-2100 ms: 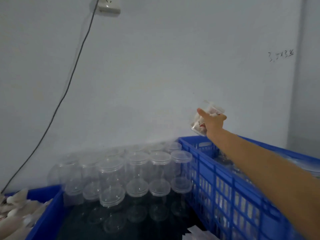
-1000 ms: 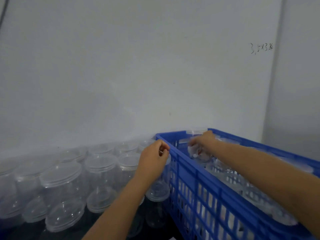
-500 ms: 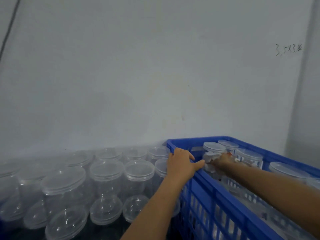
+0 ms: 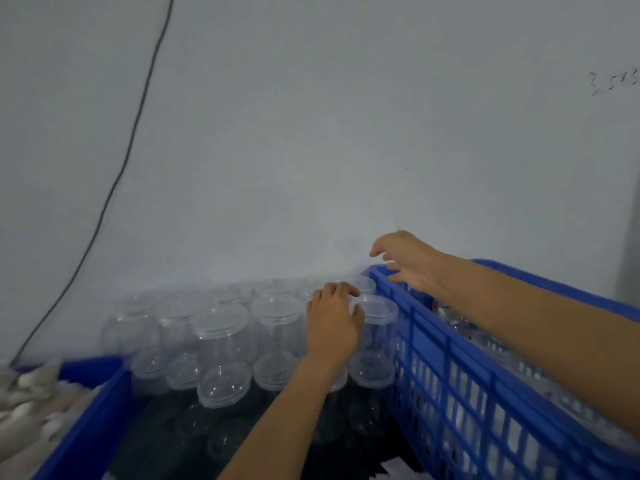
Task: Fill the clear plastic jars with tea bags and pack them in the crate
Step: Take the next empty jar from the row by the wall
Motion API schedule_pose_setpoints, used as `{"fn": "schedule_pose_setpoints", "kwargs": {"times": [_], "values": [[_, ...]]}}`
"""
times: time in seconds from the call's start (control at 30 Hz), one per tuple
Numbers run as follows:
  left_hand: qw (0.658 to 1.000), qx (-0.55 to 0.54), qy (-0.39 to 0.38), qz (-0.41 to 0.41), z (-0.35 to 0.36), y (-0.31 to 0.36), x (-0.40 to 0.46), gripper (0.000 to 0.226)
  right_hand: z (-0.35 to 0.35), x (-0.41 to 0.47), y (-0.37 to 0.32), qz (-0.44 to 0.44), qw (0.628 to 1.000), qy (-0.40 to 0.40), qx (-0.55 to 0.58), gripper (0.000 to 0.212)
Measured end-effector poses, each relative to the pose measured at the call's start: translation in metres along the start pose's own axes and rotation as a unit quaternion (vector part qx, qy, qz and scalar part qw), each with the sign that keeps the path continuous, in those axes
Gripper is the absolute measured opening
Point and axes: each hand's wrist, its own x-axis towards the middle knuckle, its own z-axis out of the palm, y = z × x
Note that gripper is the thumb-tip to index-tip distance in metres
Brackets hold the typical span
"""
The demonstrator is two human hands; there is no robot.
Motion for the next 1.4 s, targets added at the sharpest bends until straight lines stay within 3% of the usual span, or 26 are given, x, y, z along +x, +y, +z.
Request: {"fn": "schedule_pose_setpoints", "kwargs": {"times": [0.1,0.23,0.37,0.5,0.7,1.1,1.27,1.4], "values": [[0.997,-0.009,0.045,-0.055,-0.042,-0.024,-0.030,0.020,0.047,-0.042,-0.006,-0.029,0.999,-0.043,0.011,0.029],[0.981,-0.014,0.104,-0.165,-0.094,-0.059,-0.077,0.023,0.109,-0.086,0.025,-0.004,0.991,-0.103,0.088,0.017],[0.948,-0.080,0.138,-0.277,-0.128,-0.094,-0.126,0.037,0.169,-0.114,0.083,0.034,0.988,-0.109,0.101,0.022],[0.937,-0.118,0.099,-0.315,-0.135,-0.118,-0.145,0.053,0.206,-0.123,0.122,-0.011,0.991,-0.092,0.096,0.039],[0.944,-0.140,0.069,-0.291,-0.115,-0.137,-0.120,0.079,0.231,-0.109,0.130,-0.074,0.992,-0.072,0.074,0.058],[0.939,-0.140,0.089,-0.301,-0.078,-0.175,-0.090,0.092,0.254,-0.077,0.144,-0.091,0.992,-0.059,0.070,0.074],[0.943,-0.068,0.084,-0.314,-0.089,-0.157,-0.091,0.103,0.244,-0.087,0.142,-0.110,0.987,-0.079,0.091,0.075],[0.945,-0.159,0.131,-0.255,-0.103,-0.136,-0.122,0.101,0.223,-0.116,0.148,-0.151,0.974,-0.097,0.136,0.066]]}}
